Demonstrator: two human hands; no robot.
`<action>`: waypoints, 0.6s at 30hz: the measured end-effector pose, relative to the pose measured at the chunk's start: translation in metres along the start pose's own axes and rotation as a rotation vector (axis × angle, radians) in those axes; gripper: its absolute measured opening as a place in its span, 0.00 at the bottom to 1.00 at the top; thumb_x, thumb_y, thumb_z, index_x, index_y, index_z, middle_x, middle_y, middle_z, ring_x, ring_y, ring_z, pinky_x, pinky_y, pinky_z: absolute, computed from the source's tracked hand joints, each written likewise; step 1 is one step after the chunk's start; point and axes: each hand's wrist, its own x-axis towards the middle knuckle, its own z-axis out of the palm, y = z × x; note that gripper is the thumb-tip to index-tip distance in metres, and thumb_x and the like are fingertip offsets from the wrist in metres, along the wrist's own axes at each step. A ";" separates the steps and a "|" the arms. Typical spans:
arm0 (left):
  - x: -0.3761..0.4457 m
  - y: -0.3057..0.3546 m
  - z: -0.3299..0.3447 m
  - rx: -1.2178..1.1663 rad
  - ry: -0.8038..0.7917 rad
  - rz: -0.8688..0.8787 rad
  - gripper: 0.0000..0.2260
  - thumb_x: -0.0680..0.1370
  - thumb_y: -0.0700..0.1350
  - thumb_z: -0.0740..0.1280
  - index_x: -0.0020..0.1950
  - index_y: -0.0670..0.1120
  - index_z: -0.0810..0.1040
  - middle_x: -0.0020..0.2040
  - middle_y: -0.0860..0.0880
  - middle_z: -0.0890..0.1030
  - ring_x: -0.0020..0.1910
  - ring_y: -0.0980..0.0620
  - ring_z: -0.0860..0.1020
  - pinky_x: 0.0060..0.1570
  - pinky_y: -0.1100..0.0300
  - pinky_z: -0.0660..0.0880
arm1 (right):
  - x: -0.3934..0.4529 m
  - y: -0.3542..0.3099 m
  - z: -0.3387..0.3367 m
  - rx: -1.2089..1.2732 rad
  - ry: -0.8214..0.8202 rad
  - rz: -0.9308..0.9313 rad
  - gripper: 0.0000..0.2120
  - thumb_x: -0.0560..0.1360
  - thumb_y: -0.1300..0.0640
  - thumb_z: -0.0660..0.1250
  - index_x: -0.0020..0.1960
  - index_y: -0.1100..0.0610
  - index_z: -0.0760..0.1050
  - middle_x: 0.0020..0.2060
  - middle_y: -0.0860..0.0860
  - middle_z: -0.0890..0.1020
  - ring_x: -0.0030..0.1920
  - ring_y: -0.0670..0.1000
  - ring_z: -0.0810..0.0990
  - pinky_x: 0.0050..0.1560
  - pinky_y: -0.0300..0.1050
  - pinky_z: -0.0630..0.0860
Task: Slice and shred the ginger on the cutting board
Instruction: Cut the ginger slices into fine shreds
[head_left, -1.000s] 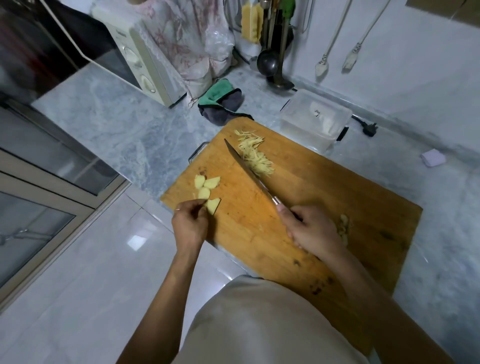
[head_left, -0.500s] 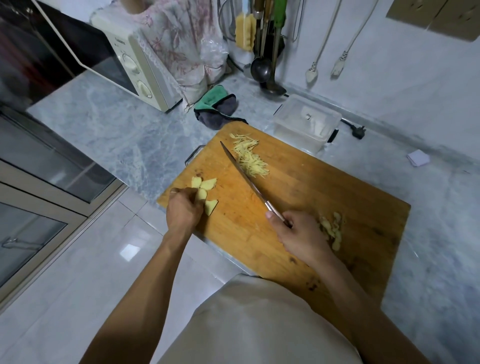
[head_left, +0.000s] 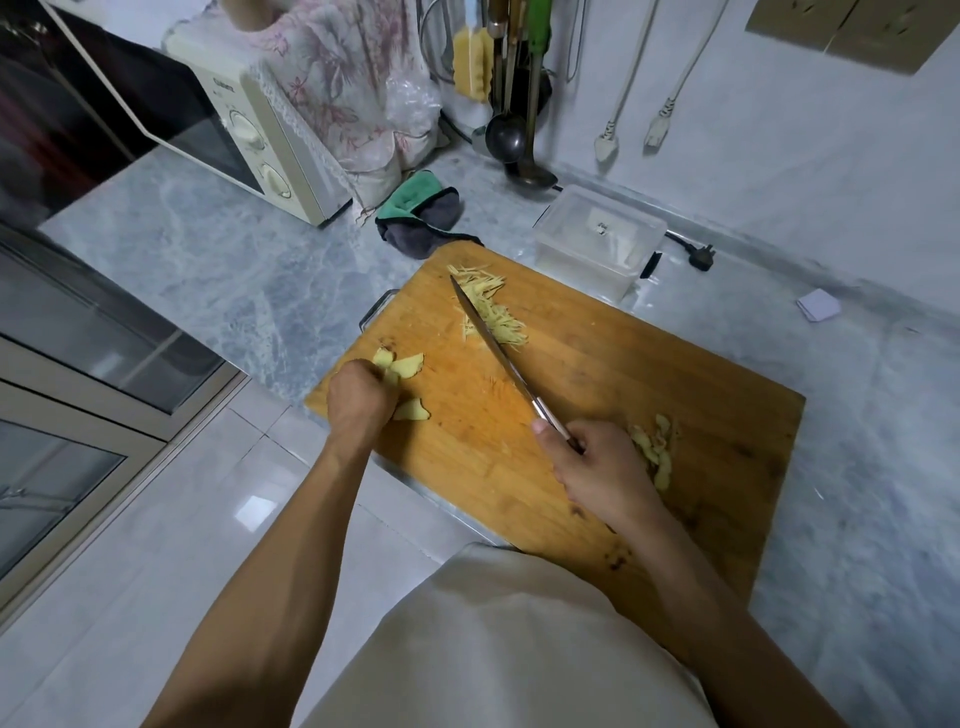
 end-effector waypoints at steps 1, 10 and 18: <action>-0.004 -0.001 0.000 -0.036 0.015 0.020 0.07 0.76 0.46 0.70 0.42 0.43 0.81 0.39 0.45 0.82 0.41 0.45 0.79 0.38 0.57 0.71 | -0.001 0.001 -0.001 0.003 0.001 0.002 0.29 0.76 0.33 0.62 0.32 0.57 0.67 0.25 0.51 0.72 0.26 0.50 0.71 0.30 0.59 0.75; -0.049 0.000 0.013 -0.523 -0.093 -0.149 0.06 0.74 0.38 0.75 0.40 0.49 0.84 0.44 0.52 0.84 0.48 0.50 0.83 0.54 0.53 0.80 | -0.006 0.008 -0.006 0.016 0.027 0.022 0.28 0.78 0.36 0.63 0.32 0.57 0.69 0.26 0.53 0.73 0.26 0.51 0.72 0.30 0.56 0.73; -0.079 0.037 0.060 -0.541 -0.298 -0.176 0.07 0.72 0.37 0.77 0.39 0.40 0.79 0.33 0.43 0.82 0.28 0.50 0.80 0.35 0.59 0.81 | -0.009 0.012 -0.009 0.021 0.018 0.027 0.26 0.79 0.38 0.63 0.32 0.56 0.69 0.25 0.51 0.72 0.25 0.49 0.71 0.31 0.48 0.68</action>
